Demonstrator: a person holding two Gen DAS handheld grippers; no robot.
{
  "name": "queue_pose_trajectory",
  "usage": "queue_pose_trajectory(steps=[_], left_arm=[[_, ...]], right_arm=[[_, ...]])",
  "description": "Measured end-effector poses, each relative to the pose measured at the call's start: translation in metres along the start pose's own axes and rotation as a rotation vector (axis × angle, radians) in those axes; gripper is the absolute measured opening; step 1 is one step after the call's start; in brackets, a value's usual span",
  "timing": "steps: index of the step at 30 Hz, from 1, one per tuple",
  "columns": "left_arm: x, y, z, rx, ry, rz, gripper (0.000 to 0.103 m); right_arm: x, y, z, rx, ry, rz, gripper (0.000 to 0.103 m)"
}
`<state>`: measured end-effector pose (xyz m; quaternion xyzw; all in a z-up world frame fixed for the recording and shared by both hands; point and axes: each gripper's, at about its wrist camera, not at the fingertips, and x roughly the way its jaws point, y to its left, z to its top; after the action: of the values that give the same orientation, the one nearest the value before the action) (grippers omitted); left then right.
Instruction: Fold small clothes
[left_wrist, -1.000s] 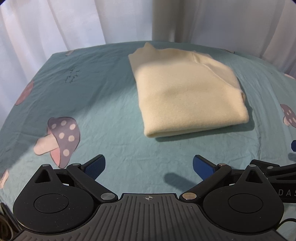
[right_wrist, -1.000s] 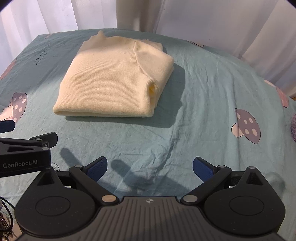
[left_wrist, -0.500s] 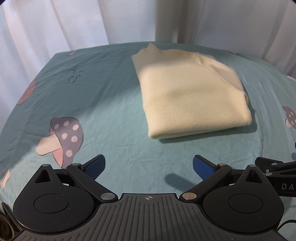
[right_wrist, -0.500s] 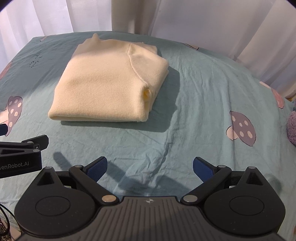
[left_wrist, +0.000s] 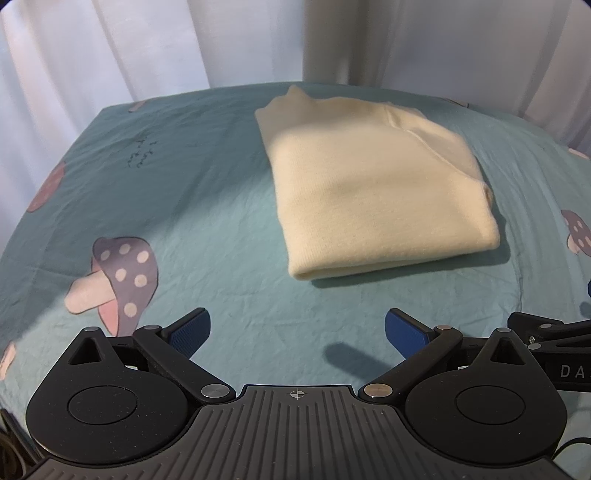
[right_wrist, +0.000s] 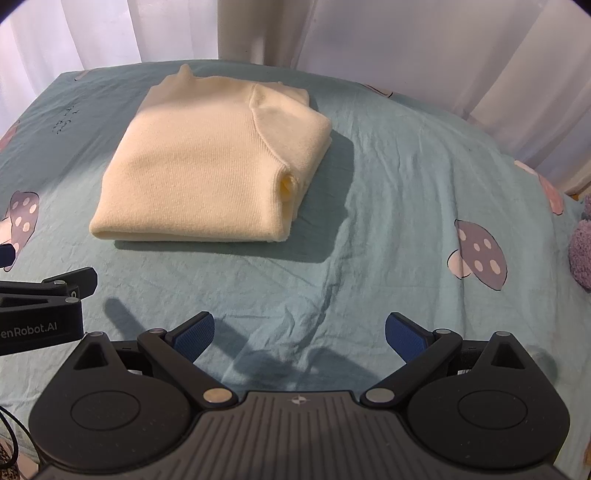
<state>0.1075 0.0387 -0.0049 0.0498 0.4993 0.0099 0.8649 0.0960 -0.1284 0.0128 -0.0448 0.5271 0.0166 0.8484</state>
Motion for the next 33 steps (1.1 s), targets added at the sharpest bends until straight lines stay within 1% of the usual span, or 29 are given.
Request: queue_pose_trajectory(steps=[33], left_arm=[[0.0027,-0.0035,-0.0019,0.012,0.001,0.007,0.103]], right_arm=[[-0.0014,0.0024,0.0004,-0.005,-0.019,0.002,0.099]])
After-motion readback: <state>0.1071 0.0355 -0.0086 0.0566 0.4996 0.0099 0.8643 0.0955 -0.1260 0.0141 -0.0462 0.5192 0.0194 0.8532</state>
